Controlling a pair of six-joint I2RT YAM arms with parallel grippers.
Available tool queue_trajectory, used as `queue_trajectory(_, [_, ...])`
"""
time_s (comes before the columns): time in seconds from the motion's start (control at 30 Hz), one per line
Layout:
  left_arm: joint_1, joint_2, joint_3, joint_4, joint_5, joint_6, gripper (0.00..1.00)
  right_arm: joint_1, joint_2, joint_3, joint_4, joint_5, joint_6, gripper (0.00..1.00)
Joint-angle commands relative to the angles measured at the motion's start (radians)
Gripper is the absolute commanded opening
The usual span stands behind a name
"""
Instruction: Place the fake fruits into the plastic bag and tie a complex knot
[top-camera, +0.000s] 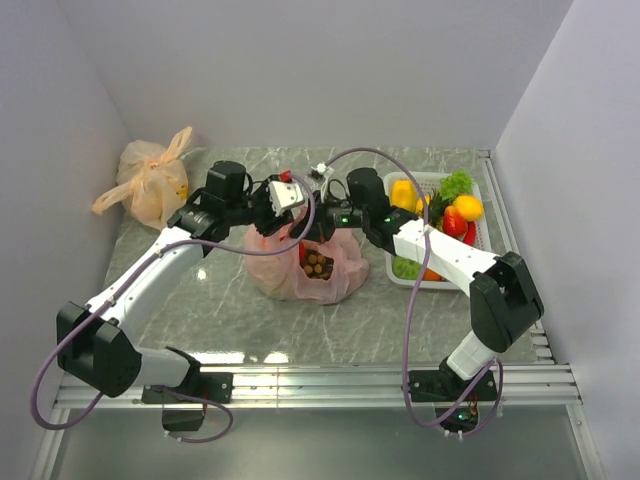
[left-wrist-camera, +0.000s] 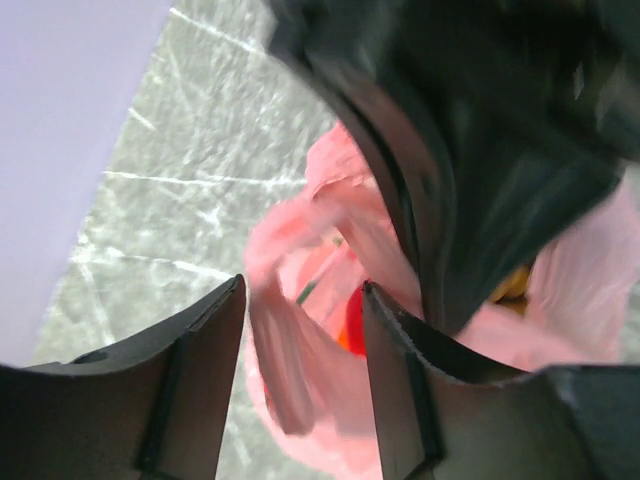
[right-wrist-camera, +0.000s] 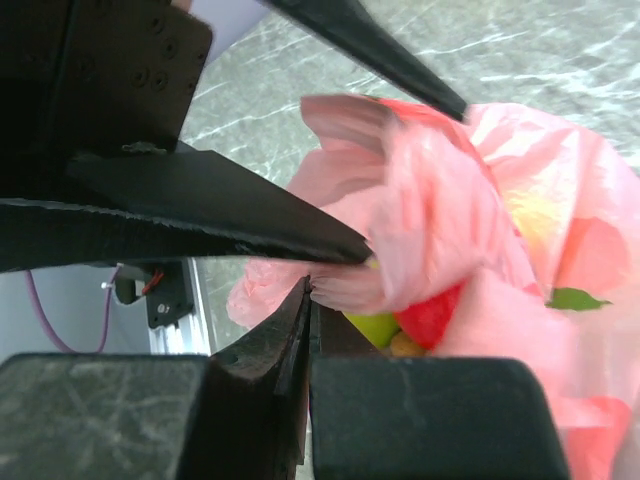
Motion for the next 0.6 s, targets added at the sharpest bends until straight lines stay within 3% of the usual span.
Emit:
queue_trajectory(0.0, [-0.003, -0.048, -0.017, -0.031, -0.037, 0.133, 0.56, -0.029, -0.056, 0.040, 0.007, -0.027, -0.005, 0.00])
queue_trajectory(0.57, [-0.042, -0.015, 0.009, 0.045, -0.081, 0.276, 0.67, -0.021, -0.010, 0.084, -0.048, -0.116, -0.022, 0.00])
